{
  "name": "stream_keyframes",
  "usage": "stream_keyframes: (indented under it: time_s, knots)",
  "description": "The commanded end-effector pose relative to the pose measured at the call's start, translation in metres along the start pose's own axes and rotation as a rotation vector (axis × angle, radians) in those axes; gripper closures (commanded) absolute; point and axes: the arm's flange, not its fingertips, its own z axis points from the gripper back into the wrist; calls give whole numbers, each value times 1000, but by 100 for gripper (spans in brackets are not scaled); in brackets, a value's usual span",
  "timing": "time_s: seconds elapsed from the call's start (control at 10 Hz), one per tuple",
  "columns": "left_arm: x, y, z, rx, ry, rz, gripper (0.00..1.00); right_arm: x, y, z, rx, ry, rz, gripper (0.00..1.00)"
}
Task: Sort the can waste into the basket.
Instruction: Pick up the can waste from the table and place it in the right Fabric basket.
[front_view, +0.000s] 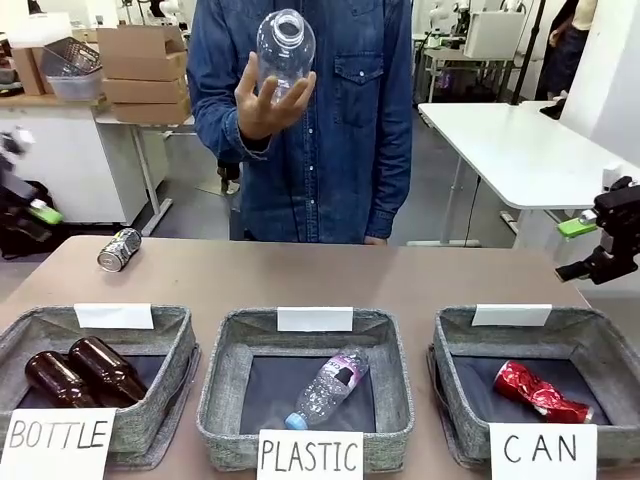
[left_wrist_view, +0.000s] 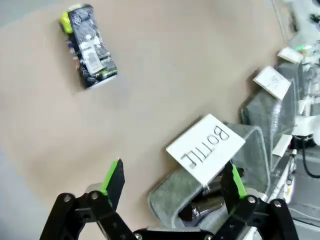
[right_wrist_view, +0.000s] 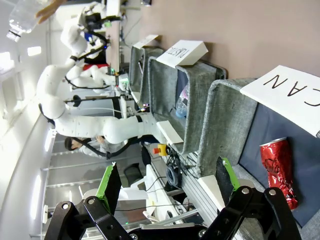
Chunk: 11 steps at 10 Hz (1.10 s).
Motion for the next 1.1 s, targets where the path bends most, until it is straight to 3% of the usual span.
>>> stream_keyframes:
  time_s: [0.0, 0.2, 0.5, 1.0]
  knots:
    - [20, -11, -47, 143, 91, 10, 0, 0, 1, -1, -6, -11, 9, 0]
    - [45, 0, -80, 335, 98, 7, 0, 0, 1, -1, -6, -11, 9, 0]
    - [61, 13, -96, 461, 80, 26, 0, 0, 1, -1, -6, -11, 9, 0]
    - [67, 23, -96, 452, -4, -30, 0, 0, 1, -1, -6, -11, 9, 0]
